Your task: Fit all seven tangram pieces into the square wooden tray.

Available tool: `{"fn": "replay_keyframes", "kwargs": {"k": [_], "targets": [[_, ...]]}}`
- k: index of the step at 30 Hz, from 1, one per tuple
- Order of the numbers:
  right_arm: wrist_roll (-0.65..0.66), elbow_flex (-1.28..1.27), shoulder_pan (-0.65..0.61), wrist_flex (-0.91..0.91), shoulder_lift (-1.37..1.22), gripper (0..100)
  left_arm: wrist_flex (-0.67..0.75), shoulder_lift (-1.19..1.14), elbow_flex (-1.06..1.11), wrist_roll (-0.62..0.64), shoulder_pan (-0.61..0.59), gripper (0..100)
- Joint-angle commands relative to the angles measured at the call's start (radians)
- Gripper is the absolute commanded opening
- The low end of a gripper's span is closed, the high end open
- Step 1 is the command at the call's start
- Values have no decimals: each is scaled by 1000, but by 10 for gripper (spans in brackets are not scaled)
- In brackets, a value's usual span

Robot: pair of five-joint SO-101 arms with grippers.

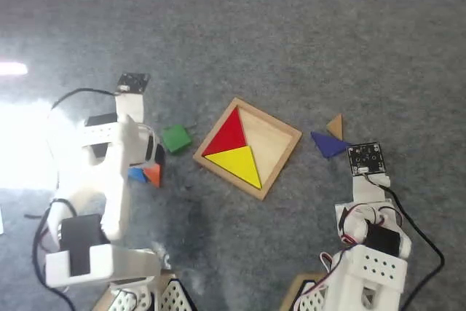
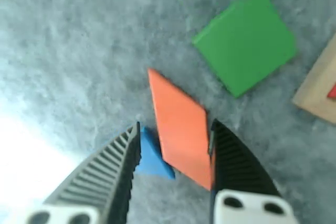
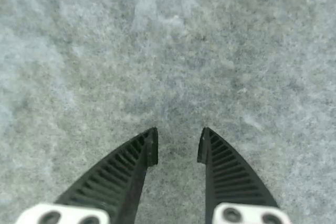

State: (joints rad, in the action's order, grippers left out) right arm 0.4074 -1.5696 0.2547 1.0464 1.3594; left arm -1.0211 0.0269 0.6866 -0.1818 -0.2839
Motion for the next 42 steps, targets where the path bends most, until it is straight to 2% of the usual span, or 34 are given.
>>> {"fn": "replay_keyframes", "kwargs": {"k": [1,6,12,16,23,26,29,33,42], "targets": [[11,6,1,-16,12,143,-97,51,-136,26,20,203],[11,6,1,-16,12,143,-141,72,-160,52,20,202],[11,6,1,-16,12,143,-64,72,-45,49,-23,201],[11,6,1,-16,12,143,-2,72,16,-28,-94,200],[11,6,1,-16,12,143,6,71,22,-64,-146,200],[11,6,1,-16,12,143,5,71,42,-77,-78,199],[11,6,-1,-16,12,143,5,71,70,-68,43,199],[11,6,-1,-16,12,143,6,69,71,-6,172,199],[11,6,-1,-16,12,143,-8,72,48,18,218,190]]}}
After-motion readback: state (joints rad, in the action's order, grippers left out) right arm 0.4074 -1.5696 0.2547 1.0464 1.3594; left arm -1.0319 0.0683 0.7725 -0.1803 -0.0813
